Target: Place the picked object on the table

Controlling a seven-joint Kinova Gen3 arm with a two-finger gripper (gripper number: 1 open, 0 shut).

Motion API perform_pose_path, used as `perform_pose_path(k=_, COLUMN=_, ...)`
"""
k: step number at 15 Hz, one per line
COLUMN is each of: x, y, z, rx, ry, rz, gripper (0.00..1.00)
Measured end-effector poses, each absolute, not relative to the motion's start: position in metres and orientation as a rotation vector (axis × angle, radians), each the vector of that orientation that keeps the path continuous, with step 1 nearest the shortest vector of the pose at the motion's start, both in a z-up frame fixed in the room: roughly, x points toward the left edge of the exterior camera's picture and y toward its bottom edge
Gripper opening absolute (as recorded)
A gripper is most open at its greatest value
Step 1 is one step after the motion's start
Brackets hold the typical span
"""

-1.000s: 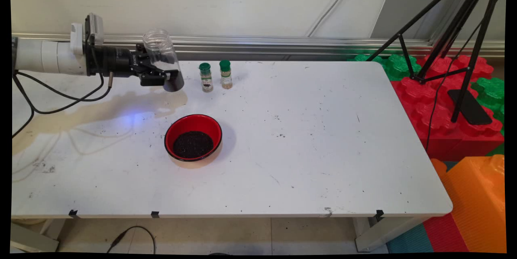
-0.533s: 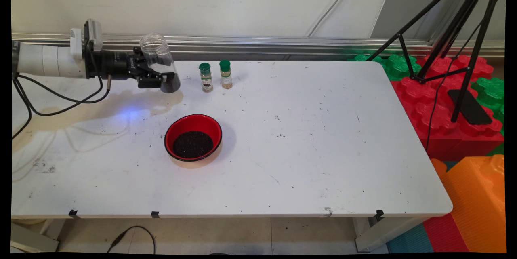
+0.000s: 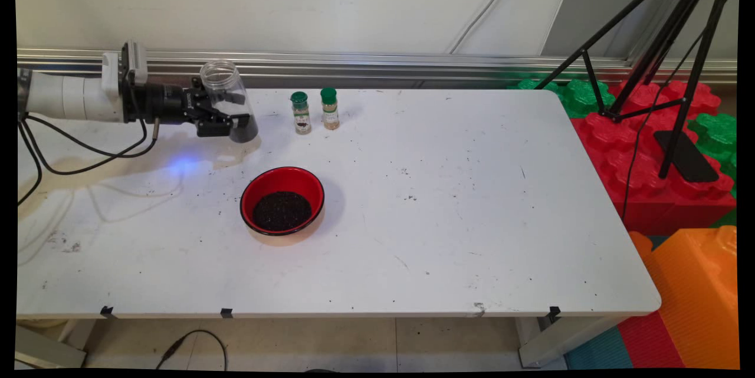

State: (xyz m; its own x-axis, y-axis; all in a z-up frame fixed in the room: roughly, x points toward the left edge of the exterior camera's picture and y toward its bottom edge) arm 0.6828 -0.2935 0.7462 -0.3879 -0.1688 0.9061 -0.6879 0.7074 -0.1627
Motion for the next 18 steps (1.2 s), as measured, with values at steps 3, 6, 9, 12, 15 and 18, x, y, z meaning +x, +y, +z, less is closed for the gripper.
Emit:
perform_pose_path(k=3, x=0.688, y=-0.293, z=0.738, rx=0.665, ry=-1.926, rz=0.65, gripper=0.0)
perform_pose_path(k=6, x=0.695, y=-0.291, z=0.726, rx=0.67, ry=-1.935, rz=0.64, gripper=0.0)
perform_pose_path(k=9, x=0.701, y=-0.29, z=0.716, rx=0.674, ry=-1.944, rz=0.632, gripper=0.0)
perform_pose_path(k=12, x=0.705, y=-0.29, z=0.706, rx=0.681, ry=-1.949, rz=0.621, gripper=0.0)
perform_pose_path(k=15, x=0.708, y=-0.289, z=0.699, rx=0.688, ry=-1.953, rz=0.608, gripper=0.0)
perform_pose_path(k=18, x=0.709, y=-0.289, z=0.694, rx=0.7, ry=-1.952, rz=0.599, gripper=0.0)
